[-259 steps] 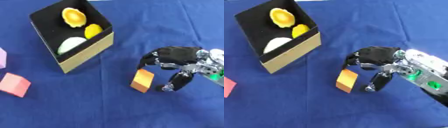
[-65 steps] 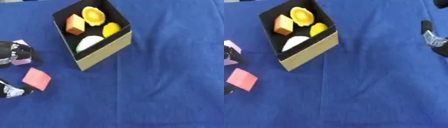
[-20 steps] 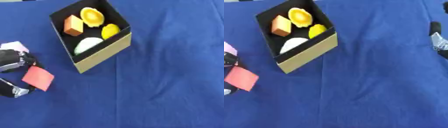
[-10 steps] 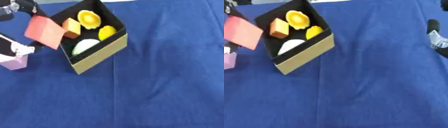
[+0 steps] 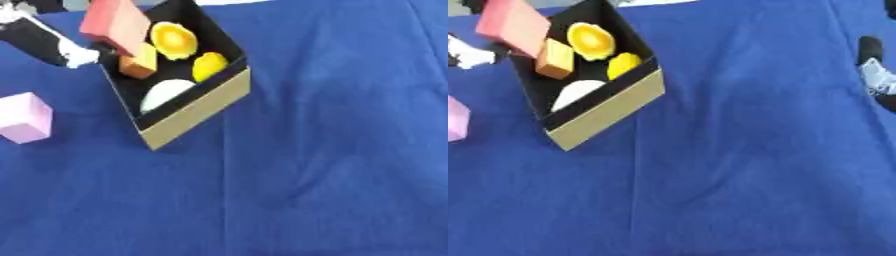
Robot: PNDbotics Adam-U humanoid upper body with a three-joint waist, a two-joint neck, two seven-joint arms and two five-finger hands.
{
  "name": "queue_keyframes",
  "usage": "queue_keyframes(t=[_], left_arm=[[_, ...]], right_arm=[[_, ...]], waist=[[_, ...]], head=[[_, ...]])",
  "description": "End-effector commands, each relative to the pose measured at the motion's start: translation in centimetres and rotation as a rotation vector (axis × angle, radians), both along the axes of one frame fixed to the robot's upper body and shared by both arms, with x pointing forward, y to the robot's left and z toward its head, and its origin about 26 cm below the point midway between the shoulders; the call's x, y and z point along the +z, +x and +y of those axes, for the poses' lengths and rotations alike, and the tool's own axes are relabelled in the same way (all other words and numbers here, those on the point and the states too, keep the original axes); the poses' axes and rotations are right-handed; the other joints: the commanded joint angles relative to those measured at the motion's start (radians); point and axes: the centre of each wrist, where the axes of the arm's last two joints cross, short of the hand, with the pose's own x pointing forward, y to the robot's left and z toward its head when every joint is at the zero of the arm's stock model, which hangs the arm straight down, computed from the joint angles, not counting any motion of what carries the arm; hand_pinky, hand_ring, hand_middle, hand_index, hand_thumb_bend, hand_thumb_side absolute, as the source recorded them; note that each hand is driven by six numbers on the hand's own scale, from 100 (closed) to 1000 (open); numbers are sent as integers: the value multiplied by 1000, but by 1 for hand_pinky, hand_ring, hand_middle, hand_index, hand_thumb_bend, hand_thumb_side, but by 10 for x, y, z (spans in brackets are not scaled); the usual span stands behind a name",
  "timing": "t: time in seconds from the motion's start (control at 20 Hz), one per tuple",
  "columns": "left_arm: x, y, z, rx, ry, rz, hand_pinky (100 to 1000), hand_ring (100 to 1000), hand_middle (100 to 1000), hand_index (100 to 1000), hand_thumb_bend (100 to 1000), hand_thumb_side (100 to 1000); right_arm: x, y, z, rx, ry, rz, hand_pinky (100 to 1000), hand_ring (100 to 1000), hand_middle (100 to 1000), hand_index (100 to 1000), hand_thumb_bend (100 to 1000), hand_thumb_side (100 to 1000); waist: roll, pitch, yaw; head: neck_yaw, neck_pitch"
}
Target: Pick up objects on the table and place them in the box.
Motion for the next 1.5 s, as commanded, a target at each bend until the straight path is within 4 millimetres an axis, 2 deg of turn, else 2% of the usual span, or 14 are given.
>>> queue_keyframes(t=[0.05, 0.3, 0.4, 0.5, 0.65, 0.75, 0.85, 1.0, 1.1, 1.15, 1.3, 1.5], left_arm=[[3, 10, 2, 28, 38, -20, 821, 732, 652, 749, 207, 243], [-10, 27, -3, 50, 90, -8, 828, 749, 676, 769, 264, 272], [-13, 31, -4, 45, 94, -4, 836, 776, 723, 805, 317, 328], [-16, 33, -5, 45, 93, -4, 852, 819, 787, 868, 411, 441], [-18, 34, -2, 49, 85, -10, 860, 843, 822, 901, 466, 570], [-18, 31, 0, 46, 76, -21, 860, 845, 826, 908, 472, 606], [-15, 23, 3, 35, 57, -43, 858, 843, 821, 904, 452, 594], [-11, 11, 7, 25, 39, -57, 855, 832, 803, 894, 433, 589], [-9, -5, 22, 33, 26, -66, 853, 824, 789, 886, 415, 577], [-8, -16, 31, 36, 18, -67, 853, 824, 789, 886, 415, 577], [-9, -41, 54, 85, -11, -44, 851, 820, 781, 878, 403, 539], [-20, -54, 77, 172, -32, 10, 853, 824, 786, 881, 414, 513]], right_arm=[[14, -2, 3, 29, -16, -30, 772, 697, 656, 751, 214, 250], [22, 0, 9, 79, 19, -56, 771, 697, 657, 751, 208, 249], [25, 1, 11, 94, 36, -63, 770, 697, 657, 751, 207, 250], [27, 2, 13, 109, 56, -68, 770, 701, 664, 754, 198, 254], [26, 3, 16, 123, 93, -65, 775, 718, 693, 770, 177, 259], [24, 3, 16, 127, 127, -55, 775, 725, 701, 776, 150, 279], [20, 4, 17, 131, 165, -38, 775, 727, 704, 779, 100, 346], [18, 3, 16, 137, 193, -27, 776, 729, 706, 782, 100, 370], [13, 3, 13, 125, 210, -22, 776, 729, 706, 782, 100, 386], [12, 2, 11, 118, 216, -23, 776, 729, 706, 782, 100, 386], [7, 1, 9, 108, 223, -28, 775, 725, 701, 780, 218, 297], [3, 1, 6, 98, 236, -29, 773, 720, 696, 778, 243, 280]], waist=[[-3, -21, -6], [3, -18, -19], [4, -17, -22], [4, -17, -24], [4, -19, -24], [4, -21, -23], [4, -24, -18], [4, -25, -13], [2, -27, -2], [1, -27, 2], [-5, -28, 10], [-17, -30, 12]], head=[[11, -13], [25, -10], [27, -11], [29, -10], [31, -8], [31, -6], [29, -2], [27, 2], [15, 8], [10, 10], [-2, 10], [-7, 4]])
